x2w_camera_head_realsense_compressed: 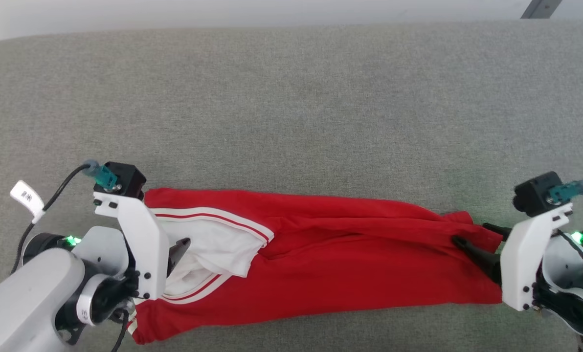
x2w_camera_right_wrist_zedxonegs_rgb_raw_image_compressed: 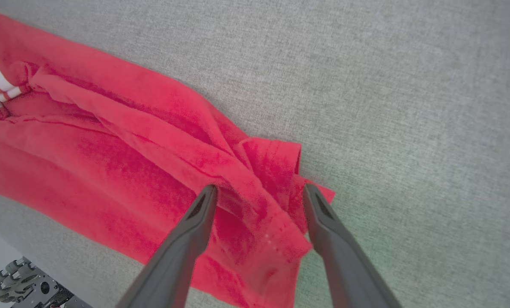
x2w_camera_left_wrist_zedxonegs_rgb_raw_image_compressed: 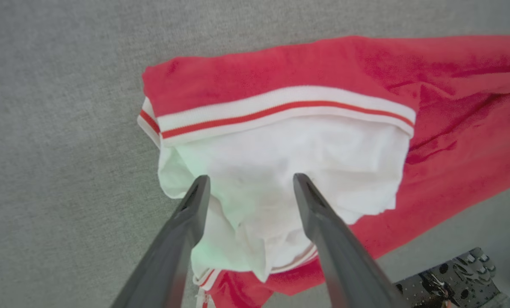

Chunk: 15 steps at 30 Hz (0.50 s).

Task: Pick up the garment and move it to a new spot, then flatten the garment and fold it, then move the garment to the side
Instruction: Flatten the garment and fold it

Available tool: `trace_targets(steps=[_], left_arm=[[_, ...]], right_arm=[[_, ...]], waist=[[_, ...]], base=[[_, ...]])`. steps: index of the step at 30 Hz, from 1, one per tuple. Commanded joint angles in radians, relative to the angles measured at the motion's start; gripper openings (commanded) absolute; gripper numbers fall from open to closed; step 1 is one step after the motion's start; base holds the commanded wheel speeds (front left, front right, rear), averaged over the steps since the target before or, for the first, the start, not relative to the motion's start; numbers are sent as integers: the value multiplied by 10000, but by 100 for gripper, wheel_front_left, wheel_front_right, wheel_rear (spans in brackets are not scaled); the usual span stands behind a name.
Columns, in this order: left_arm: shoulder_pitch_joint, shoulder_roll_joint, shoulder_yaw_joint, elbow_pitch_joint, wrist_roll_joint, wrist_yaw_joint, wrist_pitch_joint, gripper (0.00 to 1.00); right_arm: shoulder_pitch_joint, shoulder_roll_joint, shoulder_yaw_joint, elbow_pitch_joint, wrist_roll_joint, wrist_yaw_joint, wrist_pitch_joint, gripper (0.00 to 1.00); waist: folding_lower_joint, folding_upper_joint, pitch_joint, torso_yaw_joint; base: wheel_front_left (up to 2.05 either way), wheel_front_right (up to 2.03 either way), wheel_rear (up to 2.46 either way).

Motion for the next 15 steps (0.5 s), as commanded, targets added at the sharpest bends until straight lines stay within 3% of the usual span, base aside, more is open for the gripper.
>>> trace_targets(steps=[1, 8, 15], left_arm=[[198, -55, 64, 53, 109, -110, -318, 100], [924, -214, 655, 281, 477, -730, -2990, 100], [1630, -476, 1270, 619, 1009, -1011, -5780, 100]], right_arm=[[158, 22, -81, -36, -16, 0, -118, 100], [755, 16, -783, -178, -102, 0, -405, 100], [1159, 103, -1101, 56, 135, 0, -28, 100]], waist=[[0, 0, -74, 52], [0, 0, -287, 188], [0, 0, -425, 380]], base=[[0, 0, 0], [0, 0, 0], [0, 0, 0]])
